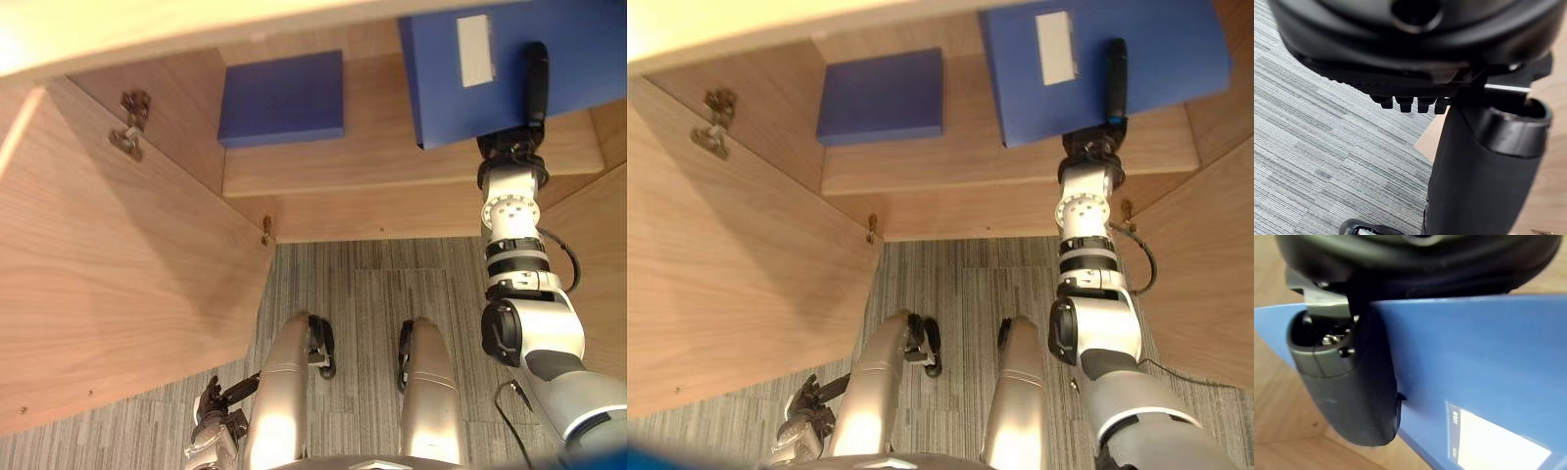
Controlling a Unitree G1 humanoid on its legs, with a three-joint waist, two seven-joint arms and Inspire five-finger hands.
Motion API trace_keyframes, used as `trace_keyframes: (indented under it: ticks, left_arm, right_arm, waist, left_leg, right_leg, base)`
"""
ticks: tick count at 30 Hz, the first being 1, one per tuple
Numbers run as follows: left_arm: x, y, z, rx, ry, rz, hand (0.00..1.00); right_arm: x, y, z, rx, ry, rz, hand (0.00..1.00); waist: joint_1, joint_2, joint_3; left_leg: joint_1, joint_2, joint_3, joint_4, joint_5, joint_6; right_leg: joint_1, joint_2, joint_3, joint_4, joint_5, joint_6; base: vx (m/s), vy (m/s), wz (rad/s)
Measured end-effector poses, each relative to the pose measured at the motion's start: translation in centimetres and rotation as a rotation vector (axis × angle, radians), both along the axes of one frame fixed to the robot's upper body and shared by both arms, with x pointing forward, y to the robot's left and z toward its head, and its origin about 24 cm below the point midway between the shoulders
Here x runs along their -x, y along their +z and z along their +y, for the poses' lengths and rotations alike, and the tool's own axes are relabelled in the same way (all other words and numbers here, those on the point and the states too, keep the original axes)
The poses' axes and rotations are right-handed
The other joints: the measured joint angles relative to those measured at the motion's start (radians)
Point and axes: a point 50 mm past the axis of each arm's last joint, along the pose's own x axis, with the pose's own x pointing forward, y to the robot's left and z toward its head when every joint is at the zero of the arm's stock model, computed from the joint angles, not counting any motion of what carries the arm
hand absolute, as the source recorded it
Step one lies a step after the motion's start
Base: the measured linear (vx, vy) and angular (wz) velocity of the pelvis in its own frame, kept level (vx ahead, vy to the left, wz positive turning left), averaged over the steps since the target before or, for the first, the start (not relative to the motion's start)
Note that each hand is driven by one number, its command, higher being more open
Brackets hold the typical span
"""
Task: Walk over to the cabinet, pick up the folder, carry it to the office cabinet, place the folder inside the office cabinet, then close the office cabinet door
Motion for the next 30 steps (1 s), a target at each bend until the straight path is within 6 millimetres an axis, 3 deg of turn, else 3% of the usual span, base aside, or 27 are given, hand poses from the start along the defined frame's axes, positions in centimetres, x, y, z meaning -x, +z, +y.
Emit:
trace_keyframes:
  ticks: [4, 9, 16, 17, 23, 30]
  left_arm:
    - [-0.1, -0.1, -0.7, 0.013, 0.021, 0.008, 1.00]
    - [-0.5, 0.3, -0.6, 0.011, 0.044, -0.006, 1.00]
    - [-1.7, 1.1, -0.7, 0.000, 0.050, -0.062, 1.00]
    - [-1.7, 1.1, -0.7, -0.003, 0.052, -0.063, 1.00]
    - [-1.8, 1.3, -0.3, -0.007, 0.080, -0.074, 1.00]
    - [-0.5, 1.0, 0.9, 0.002, 0.183, -0.061, 1.00]
  right_arm:
    - [-0.7, -0.5, 0.6, 0.005, 0.032, 0.081, 0.00]
    - [-0.9, 0.1, 0.3, -0.079, 0.021, 0.114, 0.00]
    - [-0.2, 2.7, -2.7, -0.457, -0.090, -0.015, 0.00]
    - [0.1, 3.1, -3.3, -0.501, -0.113, -0.031, 1.00]
    - [0.4, 3.6, -4.4, -0.408, -0.148, 0.011, 1.00]
    - [-0.4, 3.2, -3.3, 0.037, -0.109, 0.181, 1.00]
  waist:
    - [0.031, 0.000, 0.000]
    - [0.044, 0.001, 0.000]
    - [0.066, 0.005, -0.003]
    - [0.067, 0.006, -0.004]
    - [0.065, 0.016, -0.011]
    - [0.062, 0.019, -0.047]
  left_leg:
    - [-0.060, 0.000, -0.013, 0.042, -0.007, -0.008]
    - [-0.107, -0.010, -0.043, 0.081, -0.004, -0.004]
    - [-0.123, -0.033, -0.068, 0.088, -0.003, -0.005]
    - [-0.123, -0.034, -0.070, 0.087, -0.003, -0.005]
    - [-0.123, -0.035, -0.076, 0.086, -0.004, -0.006]
    - [-0.119, -0.035, -0.085, 0.077, -0.001, -0.017]
  right_leg:
    - [-0.054, -0.006, -0.005, 0.046, -0.012, -0.006]
    - [-0.076, -0.024, -0.033, 0.084, -0.032, -0.017]
    - [-0.071, -0.050, -0.059, 0.099, -0.053, -0.023]
    - [-0.069, -0.052, -0.061, 0.099, -0.056, -0.024]
    - [-0.064, -0.053, -0.069, 0.097, -0.058, -0.027]
    - [-0.055, -0.052, -0.082, 0.090, -0.061, -0.033]
  base:
    - [-0.03, 0.004, 0.10]
    - [0.03, -0.035, 0.20]
    - [0.04, -0.032, 0.15]
    - [0.04, -0.027, 0.04]
    - [0.03, -0.028, 0.02]
    - [0.03, -0.034, 0.02]
